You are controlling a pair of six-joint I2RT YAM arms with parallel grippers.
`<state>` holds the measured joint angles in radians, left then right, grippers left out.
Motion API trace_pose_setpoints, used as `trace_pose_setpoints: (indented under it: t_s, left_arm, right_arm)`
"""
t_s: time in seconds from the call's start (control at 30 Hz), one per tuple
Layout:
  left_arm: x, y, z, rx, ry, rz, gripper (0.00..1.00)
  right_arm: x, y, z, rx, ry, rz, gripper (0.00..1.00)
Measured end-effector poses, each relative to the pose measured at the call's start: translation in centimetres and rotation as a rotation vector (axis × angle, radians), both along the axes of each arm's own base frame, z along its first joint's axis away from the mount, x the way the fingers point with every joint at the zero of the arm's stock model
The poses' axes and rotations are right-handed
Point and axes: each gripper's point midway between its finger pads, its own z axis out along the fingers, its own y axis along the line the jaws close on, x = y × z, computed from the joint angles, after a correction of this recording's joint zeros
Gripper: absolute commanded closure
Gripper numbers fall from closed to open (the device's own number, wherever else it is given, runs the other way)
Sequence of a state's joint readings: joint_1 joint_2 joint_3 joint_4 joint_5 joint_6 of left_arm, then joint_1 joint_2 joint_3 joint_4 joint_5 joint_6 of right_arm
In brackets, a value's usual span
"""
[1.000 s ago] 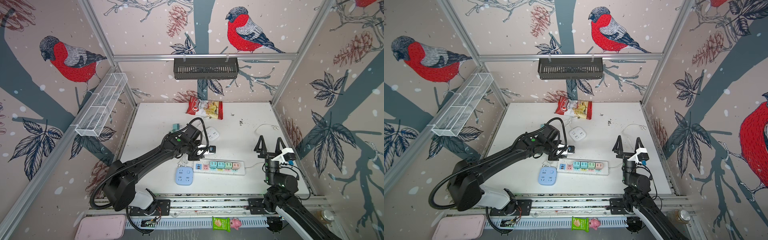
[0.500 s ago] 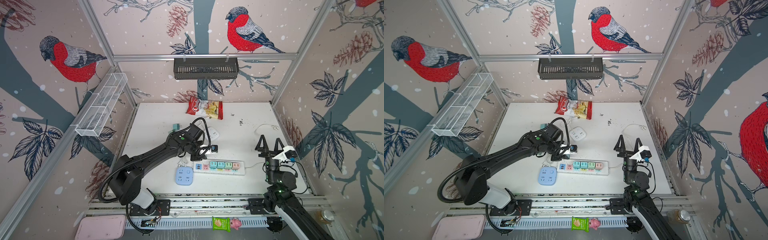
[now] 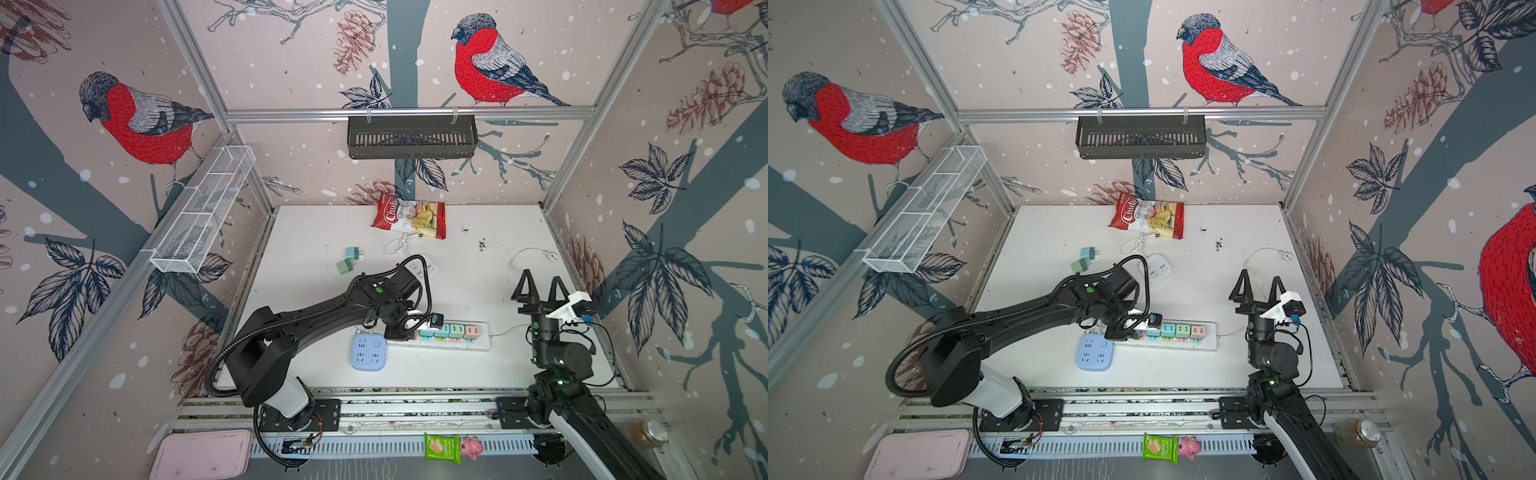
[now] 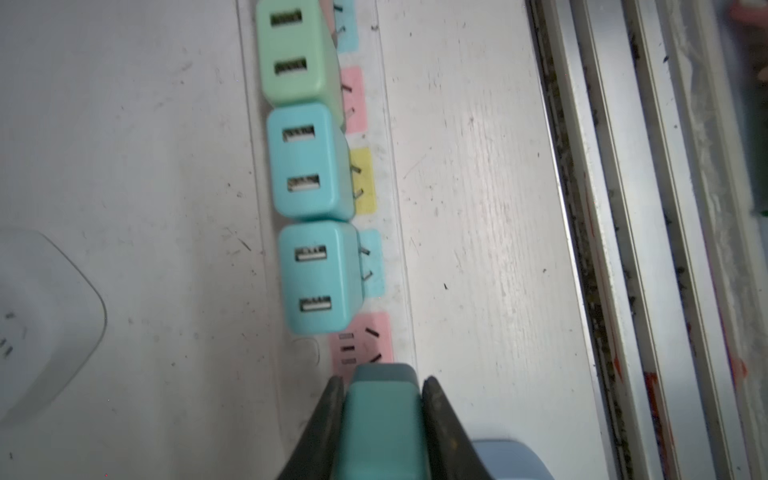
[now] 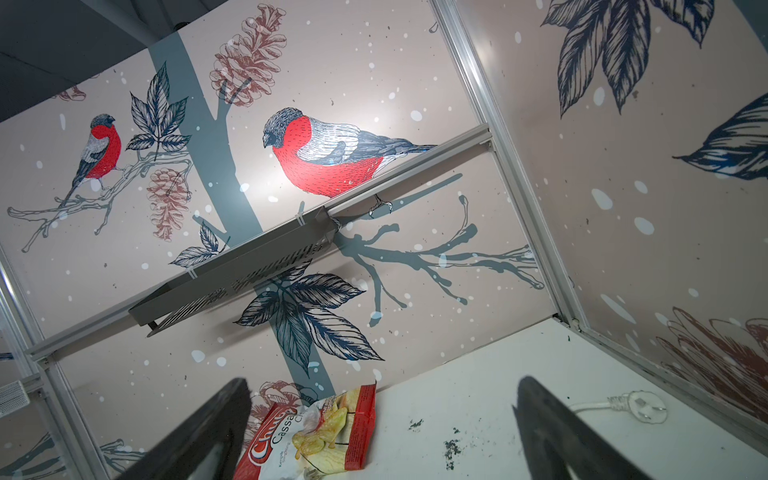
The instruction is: Insert the plug
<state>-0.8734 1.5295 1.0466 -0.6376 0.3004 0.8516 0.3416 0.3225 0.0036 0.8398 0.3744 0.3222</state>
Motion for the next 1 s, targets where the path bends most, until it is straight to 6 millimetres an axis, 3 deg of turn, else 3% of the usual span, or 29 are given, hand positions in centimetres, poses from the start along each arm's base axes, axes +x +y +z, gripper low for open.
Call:
trace_pose_setpoints:
  t_s: [0.23,0.47,1.0]
  left_arm:
    - [0.5,-0.4,-0.7,0.016,0.011,0.018,1.00]
    - [2.5,-1.9,-0.7,0.017,0.030,0.034,1.00]
    - [1.2,-2.1,-1.4,0.031,0.071,0.005,1.00]
  right_arm:
    - [0.2,-0.3,-0.2,0.010,0.007,-0.008,0.00]
    - [0.2,-0.4,-0.1,0.013,0.005,-0.008,0.00]
    - [0.2,-0.4,-0.1,0.023,0.001,0.004,0.00]
